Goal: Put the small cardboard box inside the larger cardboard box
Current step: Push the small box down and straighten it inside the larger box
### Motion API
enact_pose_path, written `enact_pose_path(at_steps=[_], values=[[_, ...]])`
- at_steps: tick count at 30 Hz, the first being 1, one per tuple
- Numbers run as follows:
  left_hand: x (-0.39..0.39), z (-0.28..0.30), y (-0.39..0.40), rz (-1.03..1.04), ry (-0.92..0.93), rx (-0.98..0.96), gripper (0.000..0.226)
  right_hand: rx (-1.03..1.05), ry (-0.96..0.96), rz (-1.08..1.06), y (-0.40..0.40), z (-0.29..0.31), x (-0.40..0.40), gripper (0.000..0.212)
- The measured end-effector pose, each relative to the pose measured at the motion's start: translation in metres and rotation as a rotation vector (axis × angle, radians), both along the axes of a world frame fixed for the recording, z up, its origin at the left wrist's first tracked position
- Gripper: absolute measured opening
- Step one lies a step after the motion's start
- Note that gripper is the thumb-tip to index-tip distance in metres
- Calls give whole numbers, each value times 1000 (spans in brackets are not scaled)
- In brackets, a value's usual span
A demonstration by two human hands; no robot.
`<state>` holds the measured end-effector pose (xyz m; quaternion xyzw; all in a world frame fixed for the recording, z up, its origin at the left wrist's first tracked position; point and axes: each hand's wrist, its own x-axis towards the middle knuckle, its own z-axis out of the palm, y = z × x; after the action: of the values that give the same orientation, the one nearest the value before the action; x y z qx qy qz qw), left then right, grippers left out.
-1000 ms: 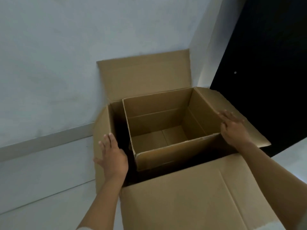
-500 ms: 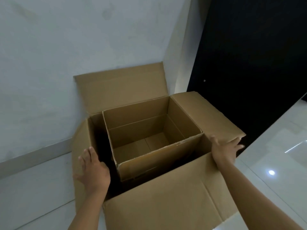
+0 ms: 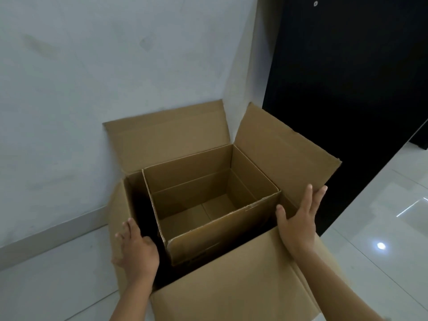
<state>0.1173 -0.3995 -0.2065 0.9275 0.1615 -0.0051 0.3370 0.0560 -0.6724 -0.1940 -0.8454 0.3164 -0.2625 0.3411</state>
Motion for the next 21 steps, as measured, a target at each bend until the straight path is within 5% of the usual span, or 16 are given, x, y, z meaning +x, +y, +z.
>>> enact_pose_path(at_steps=[12,21], values=[[24,-9,-40,-23,-11,-56,58,20,214,102,-47,-7,27,100],[48,-8,-65,13,-38,-193,58,-229,342,146,-62,-20,47,75]])
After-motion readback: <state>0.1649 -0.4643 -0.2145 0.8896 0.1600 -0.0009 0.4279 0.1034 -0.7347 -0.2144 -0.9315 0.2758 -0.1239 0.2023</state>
